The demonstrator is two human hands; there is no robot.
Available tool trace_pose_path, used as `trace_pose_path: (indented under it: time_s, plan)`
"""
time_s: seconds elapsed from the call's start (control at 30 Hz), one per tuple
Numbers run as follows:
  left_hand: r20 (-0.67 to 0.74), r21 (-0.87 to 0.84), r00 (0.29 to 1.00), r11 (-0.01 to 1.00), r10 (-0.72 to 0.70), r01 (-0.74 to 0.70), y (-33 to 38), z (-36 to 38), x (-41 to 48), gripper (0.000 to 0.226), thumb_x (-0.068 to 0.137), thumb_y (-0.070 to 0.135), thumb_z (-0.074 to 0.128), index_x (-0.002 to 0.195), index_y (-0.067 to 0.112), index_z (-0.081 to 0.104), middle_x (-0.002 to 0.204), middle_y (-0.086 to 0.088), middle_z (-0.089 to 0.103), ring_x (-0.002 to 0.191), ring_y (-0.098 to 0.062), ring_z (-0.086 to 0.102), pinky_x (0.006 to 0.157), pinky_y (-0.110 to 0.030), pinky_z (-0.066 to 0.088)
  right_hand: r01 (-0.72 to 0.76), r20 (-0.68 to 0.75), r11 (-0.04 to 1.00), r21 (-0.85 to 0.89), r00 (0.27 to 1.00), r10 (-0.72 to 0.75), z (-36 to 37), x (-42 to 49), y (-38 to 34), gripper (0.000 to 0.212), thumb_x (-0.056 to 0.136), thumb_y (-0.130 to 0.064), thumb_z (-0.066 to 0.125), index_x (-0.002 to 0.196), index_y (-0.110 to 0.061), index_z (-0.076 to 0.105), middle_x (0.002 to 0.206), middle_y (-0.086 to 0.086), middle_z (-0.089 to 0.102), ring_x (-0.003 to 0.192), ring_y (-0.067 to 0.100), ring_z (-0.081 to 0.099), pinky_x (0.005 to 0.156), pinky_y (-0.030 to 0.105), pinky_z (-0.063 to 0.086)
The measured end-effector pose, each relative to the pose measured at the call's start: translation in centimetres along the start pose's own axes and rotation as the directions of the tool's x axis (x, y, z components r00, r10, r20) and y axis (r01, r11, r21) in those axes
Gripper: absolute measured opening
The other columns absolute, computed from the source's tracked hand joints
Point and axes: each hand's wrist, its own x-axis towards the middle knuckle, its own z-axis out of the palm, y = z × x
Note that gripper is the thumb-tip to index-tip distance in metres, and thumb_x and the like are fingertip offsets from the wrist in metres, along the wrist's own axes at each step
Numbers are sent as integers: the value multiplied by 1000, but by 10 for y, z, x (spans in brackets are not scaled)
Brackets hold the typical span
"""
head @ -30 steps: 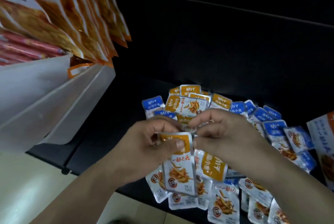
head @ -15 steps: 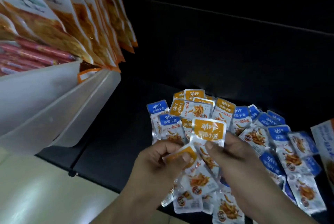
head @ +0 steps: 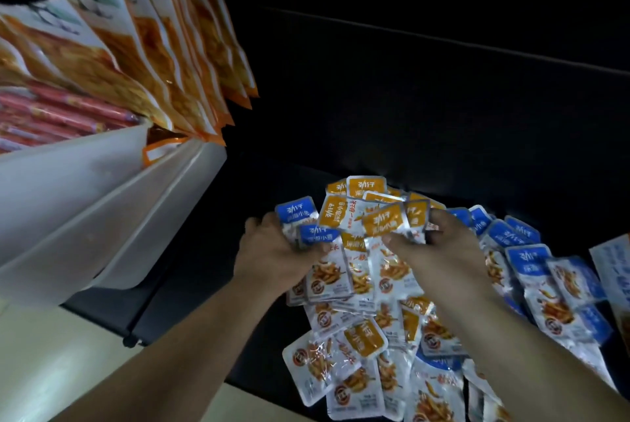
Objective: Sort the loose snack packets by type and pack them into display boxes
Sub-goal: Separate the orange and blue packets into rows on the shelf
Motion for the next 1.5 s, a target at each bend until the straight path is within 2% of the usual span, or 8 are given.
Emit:
trace_pose_path:
  time_s: [0.13, 0.37, 0.67, 0.87, 1.13, 1.33, 1.43, 1.5]
  plan:
    - [-39, -242, 998, 969, -54, 43, -13, 17, 9, 68, 52, 63, 88, 107, 39, 56, 106, 7, 70, 91, -9, 72, 77, -40, 64, 61, -73, 965, -256, 994, -82, 16, 31, 19, 37, 83, -39, 82, 113, -29, 61, 90, -12, 72, 68, -1, 70, 50, 17, 52]
    - [25, -671, 960, 707, -279, 223, -3, 1, 3, 35, 81, 15, 88, 105, 16, 63, 90, -3, 77, 66, -13, 77, 51, -28, 57, 69, -92, 680, -730, 976, -197, 23, 38, 23, 76, 78, -75, 66, 135, -27, 54, 135, 3, 49, 118, 27, 57, 77, 40, 54]
    - [-18, -850, 968, 515, -248, 116, -5, -52, -28, 34, 82, 14, 84, 111, 16, 67, 99, -3, 80, 84, -24, 79, 74, -49, 63, 212, -37, 692, -690, 945, -326, 19, 25, 16, 64, 82, -65, 70, 137, -35, 56, 134, -3, 41, 126, 22, 47, 92, 39, 50]
    - [248, -837, 960, 527, 126, 148, 27, -23, -92, 41, 75, 4, 84, 112, 19, 75, 108, -13, 78, 100, -35, 76, 89, -51, 60, 48, 310, 998, -49, 950, -31, 7, -28, -13, 43, 82, -45, 82, 123, -43, 67, 107, -20, 74, 94, -2, 71, 81, 27, 58]
    - [283, -710, 917, 704, 282, 2, 73, 22, -121, 27, 94, 13, 72, 109, 34, 79, 100, 3, 80, 83, -20, 72, 75, -40, 60, -186, 179, 949, 256, 974, 142, -59, -57, 22, 39, 75, -23, 88, 111, -32, 76, 105, -4, 79, 99, 17, 76, 84, 39, 57]
    - [208, -648, 915, 749, 347, -137, 110, 65, -121, 15, 97, 21, 70, 106, 32, 77, 94, 15, 77, 84, 3, 70, 75, -17, 55, -152, -10, 982, 114, 988, 154, -115, -55, 38, 38, 81, -4, 82, 108, -30, 74, 90, -6, 79, 86, 13, 75, 76, 35, 54]
    - [-75, 26, 792, 795, 606, -606, 87, 71, -107, 33, 93, 40, 68, 125, 31, 69, 131, 12, 62, 119, -1, 53, 96, -28, 51, -69, -272, 994, -82, 961, 44, -150, -40, 48, 40, 82, -6, 81, 107, -34, 68, 79, -11, 76, 69, 7, 71, 62, 29, 53]
    - [-6, 368, 765, 713, 644, -597, 62, 74, -102, 69, 84, 62, 65, 144, 32, 53, 160, -4, 39, 149, -33, 32, 116, -63, 33, -23, -358, 983, -183, 933, -44, -167, -29, 59, 42, 86, -11, 77, 115, -37, 61, 80, -6, 74, 62, 13, 68, 53, 31, 54]
